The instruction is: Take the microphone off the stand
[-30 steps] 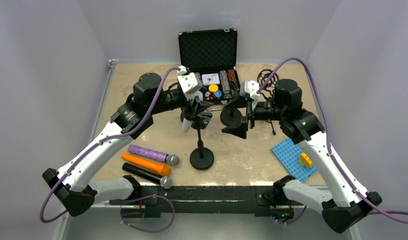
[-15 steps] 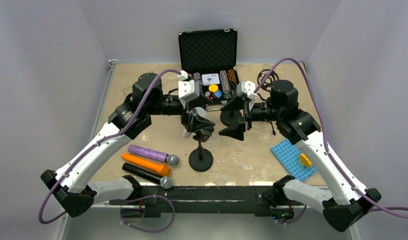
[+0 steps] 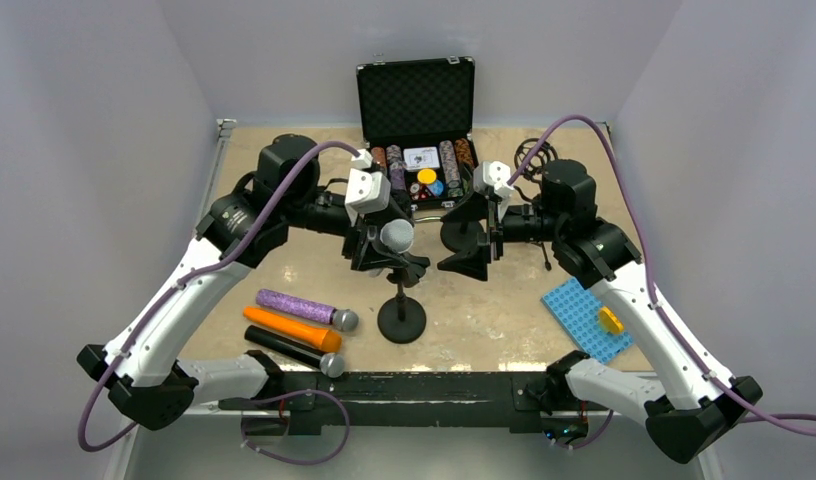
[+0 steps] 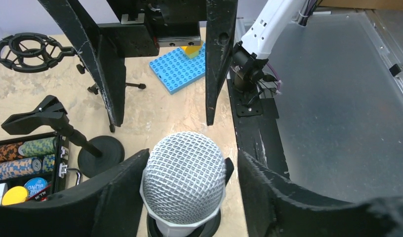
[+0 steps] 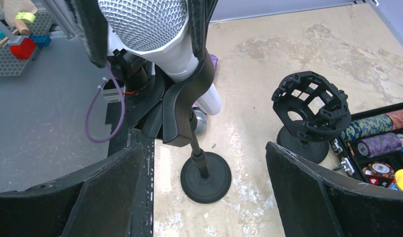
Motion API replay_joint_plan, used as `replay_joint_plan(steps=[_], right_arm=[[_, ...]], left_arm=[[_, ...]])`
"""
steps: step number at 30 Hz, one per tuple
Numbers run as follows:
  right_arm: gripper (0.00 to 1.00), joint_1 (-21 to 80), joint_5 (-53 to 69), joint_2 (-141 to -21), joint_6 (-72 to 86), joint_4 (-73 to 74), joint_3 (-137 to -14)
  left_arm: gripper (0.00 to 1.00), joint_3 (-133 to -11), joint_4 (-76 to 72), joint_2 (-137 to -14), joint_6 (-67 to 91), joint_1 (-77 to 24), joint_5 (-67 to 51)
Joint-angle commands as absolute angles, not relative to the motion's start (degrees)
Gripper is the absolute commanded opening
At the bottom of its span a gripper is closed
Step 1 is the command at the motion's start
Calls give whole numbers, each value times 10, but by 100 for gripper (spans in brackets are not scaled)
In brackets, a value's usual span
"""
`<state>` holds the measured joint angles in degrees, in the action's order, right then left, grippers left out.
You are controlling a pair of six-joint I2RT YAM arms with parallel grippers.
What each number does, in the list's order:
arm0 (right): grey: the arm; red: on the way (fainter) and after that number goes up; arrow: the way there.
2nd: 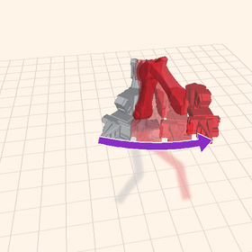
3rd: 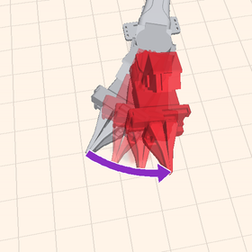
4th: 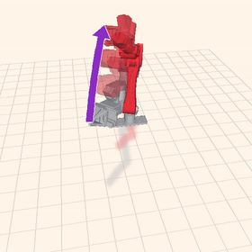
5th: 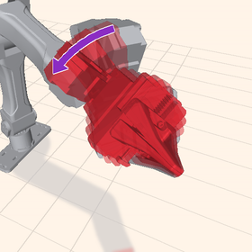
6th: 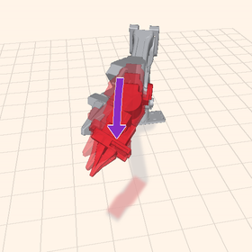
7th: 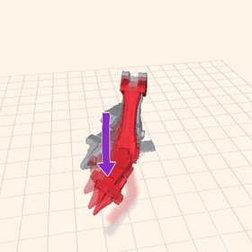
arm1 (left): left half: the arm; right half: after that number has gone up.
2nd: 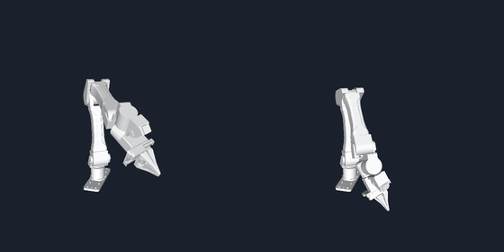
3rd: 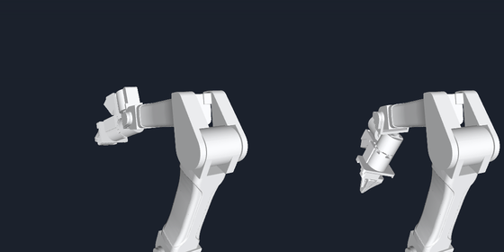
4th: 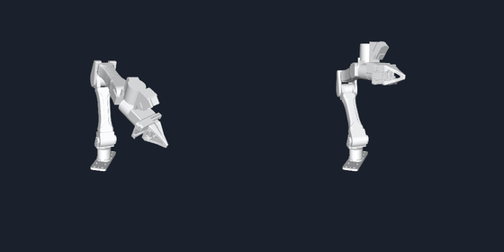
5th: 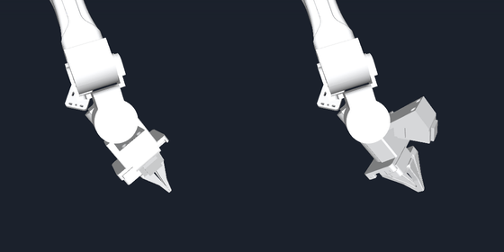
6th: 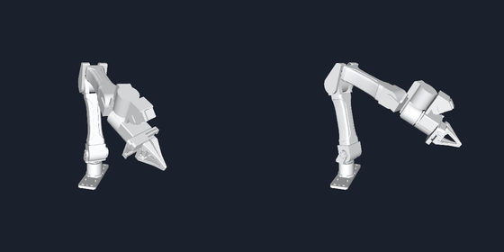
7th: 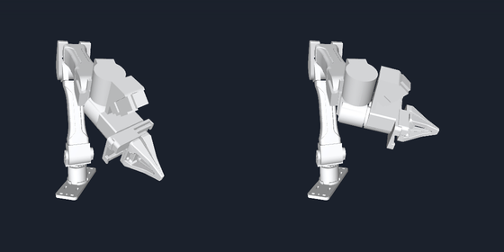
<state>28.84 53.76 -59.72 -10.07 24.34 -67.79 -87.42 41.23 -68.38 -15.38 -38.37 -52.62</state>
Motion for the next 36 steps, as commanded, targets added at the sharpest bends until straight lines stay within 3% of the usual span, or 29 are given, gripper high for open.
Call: replay_joint_plan(steps=[1,6,11,14,15,29,36], right_arm=[[97,292,554,-597,-93,222,-678],[97,293,552,-600,-91,228,-683],[99,308,515,-612,-103,239,-696],[99,317,503,-624,-103,243,-702],[99,320,503,-626,-102,244,-702],[98,342,493,-657,-99,226,-709],[88,344,485,-666,-111,216,-702]], left_arm=[[65,-882,409,-696,-170,-381,-555],[43,-885,367,-704,-132,-381,-556],[25,-877,313,-698,-89,-380,-480],[3,-867,276,-689,-61,-381,-426],[0,-865,267,-687,-54,-381,-411],[0,-832,219,-677,10,-381,-334],[0,-824,213,-675,23,-381,-347]])
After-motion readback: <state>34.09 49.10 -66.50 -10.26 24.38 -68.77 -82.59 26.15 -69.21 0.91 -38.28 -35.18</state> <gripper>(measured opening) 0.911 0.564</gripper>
